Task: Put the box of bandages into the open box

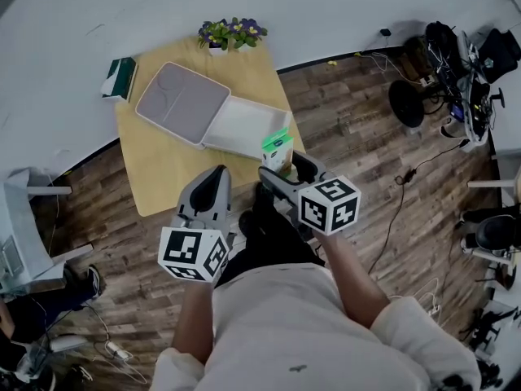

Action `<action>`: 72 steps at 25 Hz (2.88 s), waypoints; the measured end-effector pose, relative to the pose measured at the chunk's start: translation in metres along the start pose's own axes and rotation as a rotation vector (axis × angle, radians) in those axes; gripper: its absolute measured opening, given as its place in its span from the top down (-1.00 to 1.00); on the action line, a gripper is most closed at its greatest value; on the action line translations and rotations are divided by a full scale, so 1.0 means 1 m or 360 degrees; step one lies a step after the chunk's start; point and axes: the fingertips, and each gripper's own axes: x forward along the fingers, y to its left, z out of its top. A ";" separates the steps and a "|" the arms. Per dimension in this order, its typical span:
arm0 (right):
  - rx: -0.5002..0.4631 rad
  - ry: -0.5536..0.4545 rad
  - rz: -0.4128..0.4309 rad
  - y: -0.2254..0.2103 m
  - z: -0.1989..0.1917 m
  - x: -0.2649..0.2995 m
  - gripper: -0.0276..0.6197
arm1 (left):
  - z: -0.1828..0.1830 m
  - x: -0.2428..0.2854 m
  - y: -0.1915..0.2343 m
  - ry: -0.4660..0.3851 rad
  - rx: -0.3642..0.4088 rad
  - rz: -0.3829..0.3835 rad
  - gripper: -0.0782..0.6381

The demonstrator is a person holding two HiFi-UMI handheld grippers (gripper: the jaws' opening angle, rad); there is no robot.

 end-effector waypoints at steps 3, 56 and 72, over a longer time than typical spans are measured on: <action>0.0037 0.0036 0.0008 -0.008 -0.001 0.013 -0.17 | -0.003 0.009 0.007 0.0036 -0.0005 0.0008 0.76; 0.0419 0.0728 -0.0012 -0.102 -0.056 0.147 -0.18 | -0.007 0.129 0.063 0.0258 -0.0029 0.0074 0.76; 0.0341 0.0841 -0.0166 -0.106 -0.072 0.172 -0.18 | -0.018 0.140 0.076 0.0344 -0.0056 -0.0058 0.76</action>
